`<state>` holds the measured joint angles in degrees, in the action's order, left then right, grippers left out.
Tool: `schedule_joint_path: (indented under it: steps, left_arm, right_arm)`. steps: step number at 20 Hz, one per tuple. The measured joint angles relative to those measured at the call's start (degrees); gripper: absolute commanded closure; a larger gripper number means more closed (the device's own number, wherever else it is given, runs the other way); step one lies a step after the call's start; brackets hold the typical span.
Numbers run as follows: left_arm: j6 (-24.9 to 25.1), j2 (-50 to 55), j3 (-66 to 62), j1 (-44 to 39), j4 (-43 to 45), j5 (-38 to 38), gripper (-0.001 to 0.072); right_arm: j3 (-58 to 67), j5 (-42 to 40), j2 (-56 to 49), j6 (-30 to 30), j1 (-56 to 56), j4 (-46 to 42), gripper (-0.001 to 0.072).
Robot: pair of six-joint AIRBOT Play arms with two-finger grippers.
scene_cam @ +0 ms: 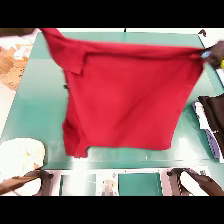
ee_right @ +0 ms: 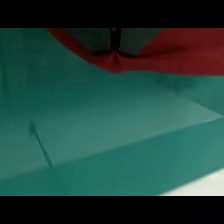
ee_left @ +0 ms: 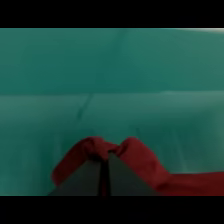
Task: Fold the shirts.
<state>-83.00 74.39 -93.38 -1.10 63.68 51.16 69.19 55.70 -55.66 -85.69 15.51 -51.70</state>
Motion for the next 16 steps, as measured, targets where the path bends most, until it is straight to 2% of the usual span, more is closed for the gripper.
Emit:
schedule_joint_path:
  steps: [4, 5, 6, 7, 8, 10, 11, 12, 13, 14, 16]
  left_arm:
    - [4.63, 15.3, 1.6, -3.98, -5.4, -10.56, 0.0682]
    - [5.22, 18.14, 1.75, -4.94, -6.38, -13.11, 0.0633]
    - [5.68, 20.37, 1.92, -5.46, -6.75, -14.43, 0.0274]
    - [5.99, 22.05, 1.97, -5.73, -7.02, -15.56, -0.0001]
    - [6.19, 22.93, 1.73, -5.66, -7.43, -16.11, 0.0012]
    - [6.38, 24.41, 0.0, -3.98, -7.8, -13.57, 0.0012]
    - [6.38, 24.87, -1.73, -2.36, -7.76, -10.62, 0.0015]
    - [6.4, 25.07, -3.67, -0.59, -7.89, -6.8, 0.0202]
    - [6.4, 25.33, -5.92, 1.62, -8.09, -1.95, 0.0595]
    - [6.4, 25.57, -7.98, 3.78, -7.96, 2.97, 0.0684]
    - [6.62, 25.66, -11.56, 8.11, -8.04, 13.0, 0.0684]
  right_arm:
    - [-1.55, -7.74, -19.17, 7.85, 0.02, 7.96, 0.0692]
    - [-0.39, -8.68, -24.13, 9.46, 0.02, 9.99, 0.0691]
    - [0.87, -9.2, -28.24, 10.6, 0.04, 11.5, 0.059]
    - [2.29, -9.09, -32.11, 11.56, 0.2, 12.55, 0.0406]
    - [3.72, -8.61, -35.12, 12.39, 0.66, 13.16, 0.0336]
    - [6.27, -6.1, -38.56, 13.11, 2.32, 13.64, 0.036]
    - [7.58, -3.69, -39.6, 13.51, 3.8, 13.38, 0.0521]
    - [8.66, -1.38, -40.09, 13.77, 5.51, 12.87, 0.0675]
    - [9.46, 1.97, -40.28, 13.84, 7.45, 12.37, 0.0685]
    - [9.86, 5.81, -40.24, 13.84, 9.38, 11.78, 0.069]
    - [8.7, 12.2, -38.71, 13.84, 12.74, 10.54, 0.0691]
